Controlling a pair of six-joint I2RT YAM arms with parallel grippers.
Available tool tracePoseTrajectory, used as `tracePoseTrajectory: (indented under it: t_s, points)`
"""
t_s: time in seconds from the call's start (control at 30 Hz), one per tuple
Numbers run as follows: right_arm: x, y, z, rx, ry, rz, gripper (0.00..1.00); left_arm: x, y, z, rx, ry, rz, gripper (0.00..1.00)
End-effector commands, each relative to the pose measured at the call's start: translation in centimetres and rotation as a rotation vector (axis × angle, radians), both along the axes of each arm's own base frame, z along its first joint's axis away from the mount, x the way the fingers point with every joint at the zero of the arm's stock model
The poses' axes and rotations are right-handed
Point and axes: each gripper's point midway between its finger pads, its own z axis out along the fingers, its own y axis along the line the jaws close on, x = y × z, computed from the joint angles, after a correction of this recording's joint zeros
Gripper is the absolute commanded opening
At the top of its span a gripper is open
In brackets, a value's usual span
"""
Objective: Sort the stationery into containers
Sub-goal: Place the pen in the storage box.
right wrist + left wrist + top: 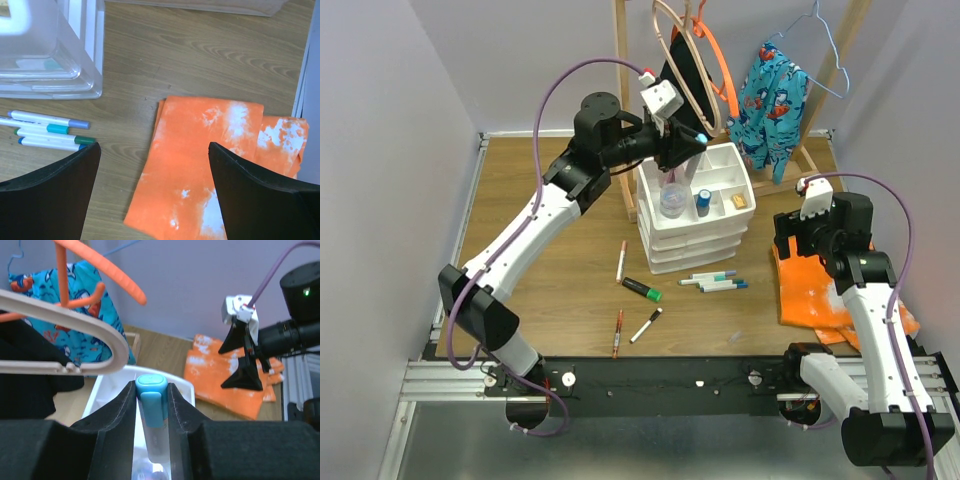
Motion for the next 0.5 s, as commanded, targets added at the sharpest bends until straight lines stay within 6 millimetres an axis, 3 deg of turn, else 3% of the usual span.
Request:
tracePoseTrajectory:
  t_s: [0.0,0.23,0.47]
  points:
    - [0.1,-1.0,0.3,-0.044,0.007,-0.028,0.96,1.2,-1.3,4.1,-0.189,-0.08,-0.009,0.18]
    - [0.3,-1.6,0.1,-0.041,0.025,-0.049,0.96,5.5,-1.4,2.7,-0.204,-0.101,0.122,0.18]
    - [0.3,-2.2,-0.1,-0.036,0.035,-0.073,0.96,9.7,-0.8,-0.2,-0.175,-0.075,0.244,0.17]
